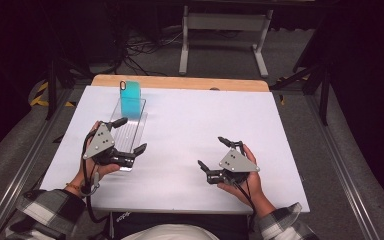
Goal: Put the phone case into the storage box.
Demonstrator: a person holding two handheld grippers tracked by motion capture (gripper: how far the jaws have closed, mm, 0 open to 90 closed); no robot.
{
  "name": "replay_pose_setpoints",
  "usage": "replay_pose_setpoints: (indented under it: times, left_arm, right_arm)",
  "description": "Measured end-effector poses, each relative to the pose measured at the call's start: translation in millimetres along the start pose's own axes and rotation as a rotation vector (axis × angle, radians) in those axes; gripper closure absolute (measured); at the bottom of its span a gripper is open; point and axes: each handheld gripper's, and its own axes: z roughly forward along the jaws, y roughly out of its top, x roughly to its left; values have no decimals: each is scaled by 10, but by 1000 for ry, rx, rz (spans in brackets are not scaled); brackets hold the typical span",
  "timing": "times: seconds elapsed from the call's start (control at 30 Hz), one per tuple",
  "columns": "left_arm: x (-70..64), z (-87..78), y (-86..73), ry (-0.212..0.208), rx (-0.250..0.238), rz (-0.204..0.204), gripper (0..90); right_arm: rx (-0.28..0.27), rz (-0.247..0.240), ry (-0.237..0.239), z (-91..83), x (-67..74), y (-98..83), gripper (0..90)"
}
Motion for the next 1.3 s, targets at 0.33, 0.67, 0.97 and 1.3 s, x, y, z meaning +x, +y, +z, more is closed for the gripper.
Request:
replay_pose_setpoints:
  times: [0.33,0.67,0.97,1.3]
  left_arm:
    - [-57,-37,-11,-10,-3,11,37]
    - [-173,-50,-49,-33,9,22,37]
    - [-223,-90,-86,-47,10,26,44]
    - [-308,-69,-183,-58,28,31,57]
  right_arm:
    - [-1,1,6,0,10,6,74]
    - [-1,-1,12,-3,23,10,74]
    - [1,-7,14,-13,43,21,74]
    - [4,-2,12,-31,66,27,73]
